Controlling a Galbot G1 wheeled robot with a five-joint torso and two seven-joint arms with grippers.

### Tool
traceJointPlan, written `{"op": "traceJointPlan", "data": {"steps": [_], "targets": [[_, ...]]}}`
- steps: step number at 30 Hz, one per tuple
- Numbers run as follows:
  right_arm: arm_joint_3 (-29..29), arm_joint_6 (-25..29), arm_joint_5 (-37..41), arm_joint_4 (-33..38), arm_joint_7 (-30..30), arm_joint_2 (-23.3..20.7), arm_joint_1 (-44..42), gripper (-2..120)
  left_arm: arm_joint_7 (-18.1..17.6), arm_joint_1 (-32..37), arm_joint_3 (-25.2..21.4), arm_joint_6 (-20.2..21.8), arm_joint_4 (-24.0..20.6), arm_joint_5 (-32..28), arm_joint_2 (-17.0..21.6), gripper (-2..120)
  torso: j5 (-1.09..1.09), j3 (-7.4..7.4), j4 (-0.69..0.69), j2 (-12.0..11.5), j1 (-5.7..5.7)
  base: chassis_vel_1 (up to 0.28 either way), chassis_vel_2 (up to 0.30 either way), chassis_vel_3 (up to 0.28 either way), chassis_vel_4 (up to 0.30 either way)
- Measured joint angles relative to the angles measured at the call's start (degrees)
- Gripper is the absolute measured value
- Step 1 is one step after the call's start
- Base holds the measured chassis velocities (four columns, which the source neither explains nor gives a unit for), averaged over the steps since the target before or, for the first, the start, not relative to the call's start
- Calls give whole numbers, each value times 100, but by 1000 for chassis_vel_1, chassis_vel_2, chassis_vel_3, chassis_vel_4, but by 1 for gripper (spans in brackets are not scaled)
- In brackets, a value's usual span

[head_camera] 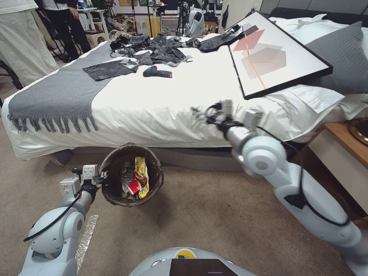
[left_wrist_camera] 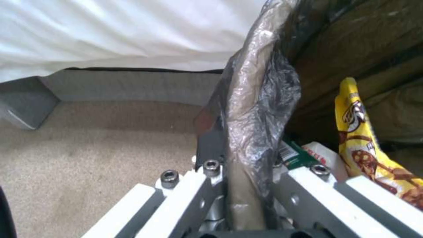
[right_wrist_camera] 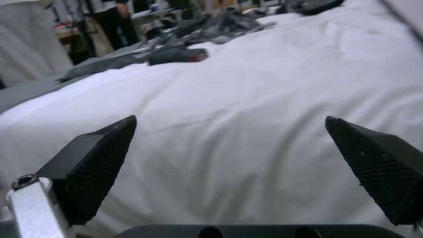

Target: Pick up the trash bin, then pick up the garbage from the floor and place it into the trash bin.

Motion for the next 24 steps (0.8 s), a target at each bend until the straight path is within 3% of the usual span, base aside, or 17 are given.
{"op": "traceJointPlan", "data": {"steps": [2, 5, 6, 9, 10, 14, 24], "targets": [[124, 28, -136, 2, -54, 21, -145, 100, -3, 11, -2, 0, -16, -12, 2, 0, 1, 0, 0, 0, 0, 0, 0, 0, 0], [1233, 370, -1575, -10, -568, 392, -1382, 100, -14, 130, -65, 0, -139, -122, 16, 0, -1, 0, 1, 0, 0, 0, 0, 0, 0], [1233, 370, -1575, -10, -568, 392, -1382, 100, -14, 130, -65, 0, -139, -122, 16, 0, -1, 0, 1, 0, 0, 0, 0, 0, 0], [1925, 840, -2764, -107, -954, 903, -2331, 100, -33, 217, -119, 0, -238, -202, 21, 0, -1, 0, 1, 0, 0, 0, 0, 0, 0], [1925, 840, -2764, -107, -954, 903, -2331, 100, -33, 217, -119, 0, -238, -202, 21, 0, -1, 0, 1, 0, 0, 0, 0, 0, 0], [2663, 1828, -4312, -315, -1447, 1807, -3198, 100, -44, 284, -131, -1, -336, -238, 17, 0, -2, 0, 1, 0, -1, 0, 0, 0, 0], [3539, 3008, -5763, -463, -1874, 2734, -3953, 100, -45, 491, -92, -21, -417, -249, -67, 0, -5, 0, 2, 0, 0, 0, 0, 0, 0]]}}
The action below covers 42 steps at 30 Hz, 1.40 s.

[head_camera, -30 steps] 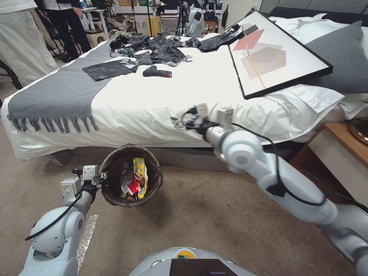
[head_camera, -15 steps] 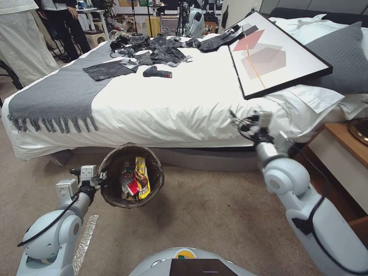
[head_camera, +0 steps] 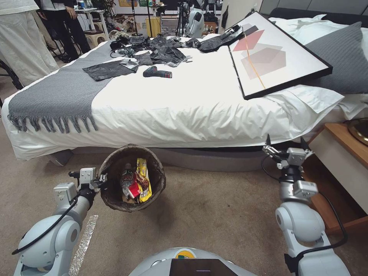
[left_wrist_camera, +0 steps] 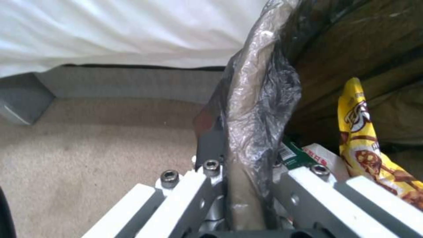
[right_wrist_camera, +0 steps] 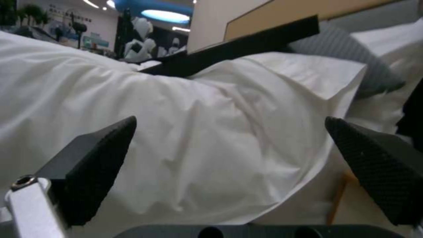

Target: Pick up the trash bin, then pick up the garbage from the floor and place it into the trash bin.

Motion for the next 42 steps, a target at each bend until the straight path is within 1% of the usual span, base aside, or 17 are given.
{"op": "traceJointPlan", "data": {"steps": [2, 4, 6, 15, 18, 28, 42], "targets": [[145, 137, -105, -6, -25, 233, -162, 100, 5, 88, 2, -63, -1, 9, -51, 0, 1, 0, 0, 0, 0, 0, 0, 0, 0], [162, 163, -117, -5, -21, 281, -194, 100, 8, 107, 2, -74, -1, 12, -57, 0, 1, 0, 0, 0, 0, 0, 0, 0, 0], [219, 309, -329, -54, -45, 398, -246, 100, 12, 144, 4, -94, -5, 24, -72, 0, 0, 0, 0, 0, 0, 0, 0, 0, 0], [203, 363, -438, -164, -59, 539, -284, 100, 6, 146, 64, -112, -19, 53, -78, 0, 1, 0, 0, 0, 0, 0, 0, 0, 0], [167, 368, -455, -243, -65, 621, -274, 100, 0, 152, 138, -155, -18, 180, -100, 0, 1, 0, 0, 0, 0, 0, 0, 0, 0], [131, 389, -502, -386, -87, 665, -230, 100, 4, 99, 198, -156, 11, 188, -132, 0, 1, 1, 0, 0, 0, 0, 0, 0, 0], [45, 389, -609, -544, -97, 658, -137, 100, -23, 60, 113, -16, 64, 146, -106, 0, 1, 1, -1, 0, 0, 0, 0, 0, 0]]}}
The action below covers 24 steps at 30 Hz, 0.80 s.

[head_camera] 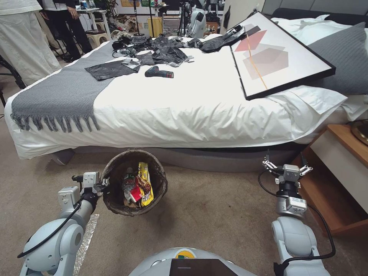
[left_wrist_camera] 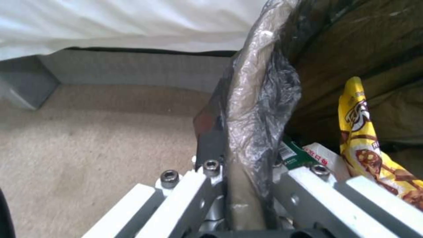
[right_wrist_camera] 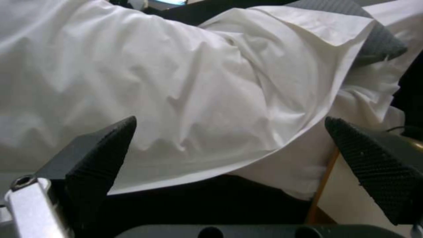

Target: Pick up the trash bin, then pick up the garbage from the floor and place it into the trash bin.

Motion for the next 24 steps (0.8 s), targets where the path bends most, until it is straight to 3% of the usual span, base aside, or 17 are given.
{"op": "traceJointPlan", "data": {"steps": [24], "targets": [[-94, -70, -69, -87, 16, -39, 67, 100, 5, -40, -63, 19, 59, -55, 74, 0, 0, 0, 1, 0, 0, 80, 84, 81, 76]]}}
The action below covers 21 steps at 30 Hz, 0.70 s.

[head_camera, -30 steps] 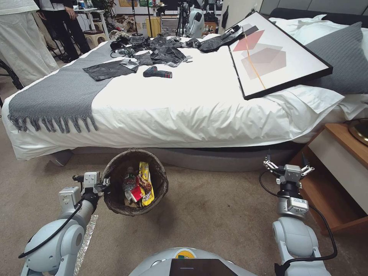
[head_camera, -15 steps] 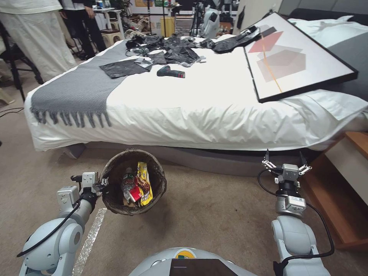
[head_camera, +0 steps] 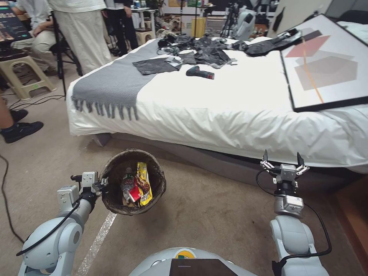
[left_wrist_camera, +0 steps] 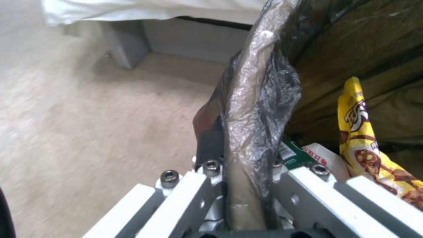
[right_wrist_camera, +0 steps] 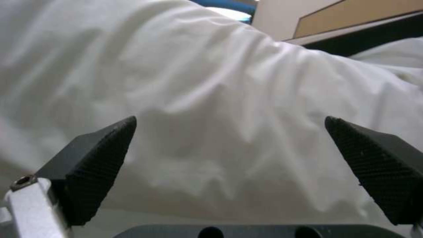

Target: Pick up the trash bin, then pick up the garbage from the floor and place it into the trash bin.

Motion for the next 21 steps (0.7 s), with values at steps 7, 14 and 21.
{"op": "traceJointPlan", "data": {"steps": [7, 14, 21], "targets": [[-68, -7, -72, -35, 6, 21, 33, 100, 5, 0, -1, -9, 9, 9, -9, 0, 0, 0, -1, 0, 0, 85, 80, 77, 87], [-69, -8, -100, -62, 7, 21, 42, 100, 7, -24, -1, 1, 29, -3, -13, 0, 0, 0, 0, 0, 0, 85, 81, 84, 74], [-44, -8, -116, -104, 2, 24, 62, 100, 6, -60, -6, 12, 51, -32, 7, 0, 0, 0, -1, 0, 0, 47, 56, 60, 57]]}}
